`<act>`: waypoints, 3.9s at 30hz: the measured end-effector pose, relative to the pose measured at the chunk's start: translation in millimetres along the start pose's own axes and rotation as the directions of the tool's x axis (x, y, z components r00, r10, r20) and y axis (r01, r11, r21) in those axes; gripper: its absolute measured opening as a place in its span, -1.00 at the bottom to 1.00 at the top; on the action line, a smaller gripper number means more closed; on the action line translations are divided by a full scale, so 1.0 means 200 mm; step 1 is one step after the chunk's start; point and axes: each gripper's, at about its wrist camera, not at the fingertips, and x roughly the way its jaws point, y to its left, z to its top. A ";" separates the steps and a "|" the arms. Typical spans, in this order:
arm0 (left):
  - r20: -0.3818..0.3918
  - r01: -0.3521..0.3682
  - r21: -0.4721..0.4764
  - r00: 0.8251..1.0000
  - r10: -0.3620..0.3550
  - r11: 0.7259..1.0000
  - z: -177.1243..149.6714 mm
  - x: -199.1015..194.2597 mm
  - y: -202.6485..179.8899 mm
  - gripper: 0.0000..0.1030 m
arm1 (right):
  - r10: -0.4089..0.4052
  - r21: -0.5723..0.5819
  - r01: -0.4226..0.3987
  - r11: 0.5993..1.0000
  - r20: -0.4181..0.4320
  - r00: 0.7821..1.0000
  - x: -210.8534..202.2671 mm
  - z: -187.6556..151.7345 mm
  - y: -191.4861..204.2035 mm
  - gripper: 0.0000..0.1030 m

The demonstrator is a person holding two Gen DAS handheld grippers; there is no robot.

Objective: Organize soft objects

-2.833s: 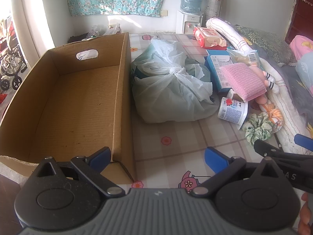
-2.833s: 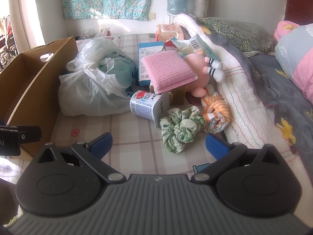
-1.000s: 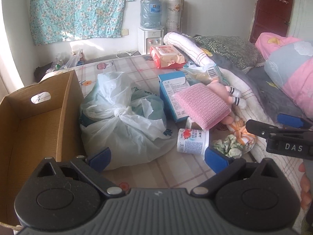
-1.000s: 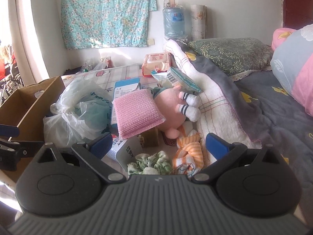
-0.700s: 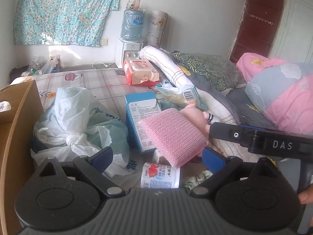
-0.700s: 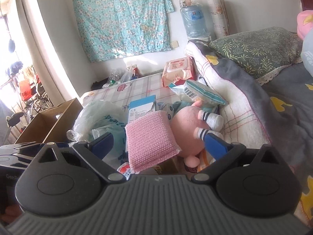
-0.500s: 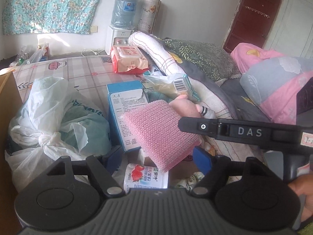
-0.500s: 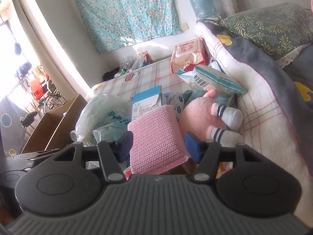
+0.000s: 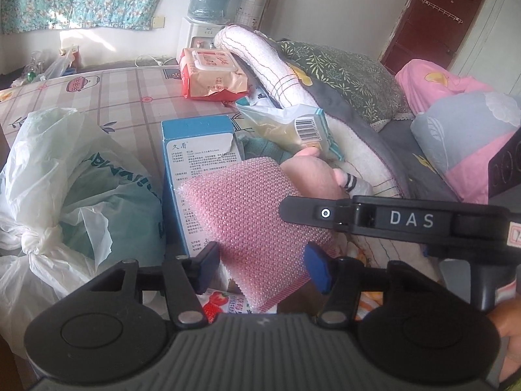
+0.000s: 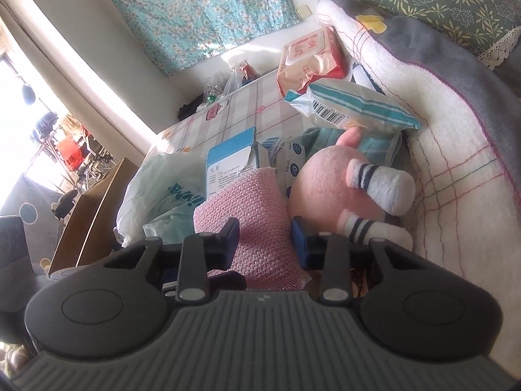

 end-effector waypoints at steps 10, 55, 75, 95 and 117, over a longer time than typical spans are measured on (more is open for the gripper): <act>0.075 0.016 0.033 0.997 -0.019 0.999 -0.01 -0.26 -0.03 0.13 | 0.047 0.026 -0.047 0.999 0.024 0.999 -0.20 -0.05 0.15 -0.37; -0.173 -0.223 -0.370 0.970 0.169 0.902 0.12 -0.53 1.74 0.17 | 0.092 -0.134 -0.149 0.980 -0.360 0.928 0.97 0.10 1.73 -0.33; -0.272 -0.300 -0.352 0.939 0.210 0.886 0.20 -0.25 1.76 -0.12 | 0.260 -0.026 -0.271 0.962 -0.208 0.943 0.57 0.13 1.28 -0.33; -0.022 -0.331 -0.371 0.937 0.348 0.868 0.23 -0.69 1.57 0.71 | 0.132 0.104 -0.131 0.986 -0.004 0.991 0.08 -0.20 0.76 -0.17; -0.071 -0.075 0.254 0.993 0.096 0.964 0.29 -0.28 0.29 0.44 | -0.123 0.004 0.123 0.992 0.013 0.992 0.09 0.13 0.31 -0.28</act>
